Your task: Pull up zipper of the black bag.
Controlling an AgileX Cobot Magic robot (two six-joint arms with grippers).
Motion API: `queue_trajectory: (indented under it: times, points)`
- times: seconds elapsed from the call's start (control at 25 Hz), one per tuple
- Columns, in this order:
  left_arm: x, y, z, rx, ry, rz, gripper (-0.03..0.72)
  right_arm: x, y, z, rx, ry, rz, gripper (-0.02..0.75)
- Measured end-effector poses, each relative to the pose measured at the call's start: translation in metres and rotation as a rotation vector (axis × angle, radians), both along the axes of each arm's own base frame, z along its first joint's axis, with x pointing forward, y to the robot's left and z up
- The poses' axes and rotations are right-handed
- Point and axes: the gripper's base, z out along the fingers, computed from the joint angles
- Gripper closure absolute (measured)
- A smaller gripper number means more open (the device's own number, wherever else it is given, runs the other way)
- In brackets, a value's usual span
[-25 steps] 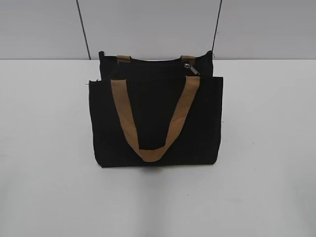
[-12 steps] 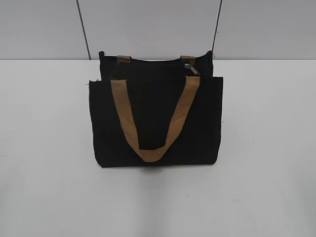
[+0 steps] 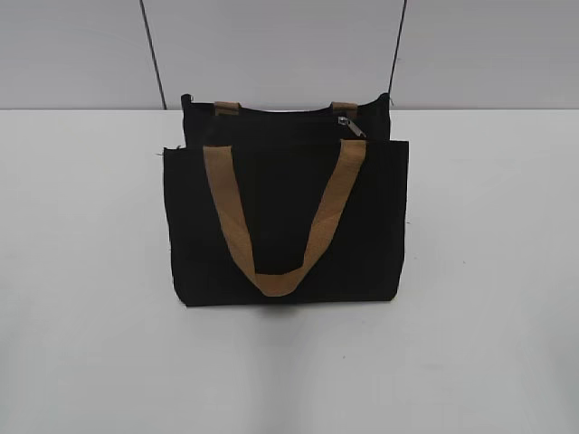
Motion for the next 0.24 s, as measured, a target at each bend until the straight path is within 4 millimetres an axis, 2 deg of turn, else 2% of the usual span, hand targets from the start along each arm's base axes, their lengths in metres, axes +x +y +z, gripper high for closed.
queue_trajectory:
  times: [0.24]
  points:
    - [0.0, 0.0, 0.0, 0.0, 0.0, 0.0, 0.258, 0.0001, 0.0, -0.0003, 0.001, 0.001, -0.001, 0.302]
